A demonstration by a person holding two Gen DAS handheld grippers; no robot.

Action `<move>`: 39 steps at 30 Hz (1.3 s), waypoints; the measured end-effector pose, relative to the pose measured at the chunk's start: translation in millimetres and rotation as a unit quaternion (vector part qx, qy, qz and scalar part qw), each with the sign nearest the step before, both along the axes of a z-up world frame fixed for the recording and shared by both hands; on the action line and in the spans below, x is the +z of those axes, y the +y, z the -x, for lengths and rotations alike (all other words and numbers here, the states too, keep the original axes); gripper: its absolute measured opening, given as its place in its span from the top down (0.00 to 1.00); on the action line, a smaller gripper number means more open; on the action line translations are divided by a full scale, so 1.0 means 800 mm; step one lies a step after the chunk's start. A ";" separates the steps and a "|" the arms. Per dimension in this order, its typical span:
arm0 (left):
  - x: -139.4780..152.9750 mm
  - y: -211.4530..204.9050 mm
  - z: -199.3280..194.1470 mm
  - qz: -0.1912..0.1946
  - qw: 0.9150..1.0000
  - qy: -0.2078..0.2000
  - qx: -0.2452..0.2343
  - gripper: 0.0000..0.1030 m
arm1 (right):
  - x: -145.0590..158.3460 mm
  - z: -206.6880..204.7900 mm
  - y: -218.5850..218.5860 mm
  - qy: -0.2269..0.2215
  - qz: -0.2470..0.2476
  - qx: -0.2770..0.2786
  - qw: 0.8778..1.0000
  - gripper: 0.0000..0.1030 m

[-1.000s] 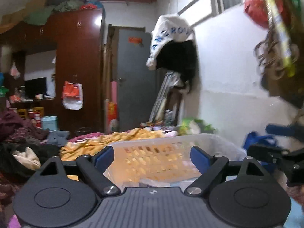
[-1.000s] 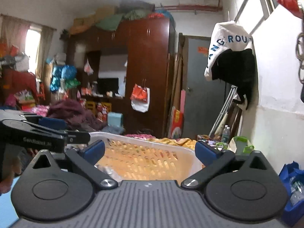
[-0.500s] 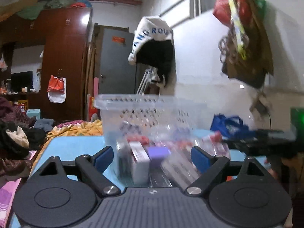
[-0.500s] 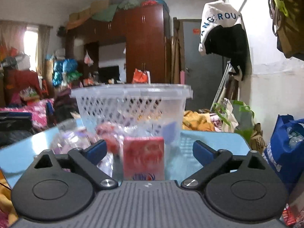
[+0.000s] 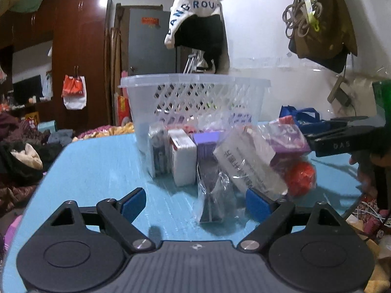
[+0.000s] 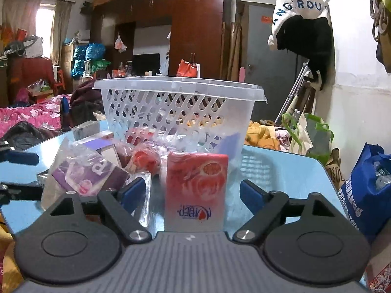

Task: Organize objects
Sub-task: 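Grasp a clear plastic bag with the left gripper while the right grasps the pink-red box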

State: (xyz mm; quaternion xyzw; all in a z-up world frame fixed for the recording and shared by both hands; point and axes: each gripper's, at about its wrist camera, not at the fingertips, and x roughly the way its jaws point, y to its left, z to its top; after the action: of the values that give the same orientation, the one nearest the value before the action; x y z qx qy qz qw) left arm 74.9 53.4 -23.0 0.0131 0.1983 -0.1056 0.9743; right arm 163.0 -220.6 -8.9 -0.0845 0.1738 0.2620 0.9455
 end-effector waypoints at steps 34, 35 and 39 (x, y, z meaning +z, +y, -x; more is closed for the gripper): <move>-0.006 -0.014 0.004 -0.030 0.999 -0.022 0.030 0.62 | 0.009 -0.025 0.001 0.035 -0.013 -0.009 0.999 0.24; -0.008 -0.015 0.002 -0.033 0.999 -0.019 0.026 0.62 | 0.008 -0.026 -0.001 0.037 -0.017 -0.009 0.999 0.30; -0.011 -0.015 -0.002 -0.026 0.999 -0.027 0.022 0.62 | 0.007 -0.020 -0.012 0.028 -0.041 -0.015 0.999 0.46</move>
State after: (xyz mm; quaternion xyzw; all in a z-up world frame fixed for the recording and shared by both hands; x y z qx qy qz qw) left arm 76.3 41.4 -31.6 0.0368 0.1745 -0.0788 0.9808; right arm 179.1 -230.0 -3.0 -0.0363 0.1903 0.2569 0.9468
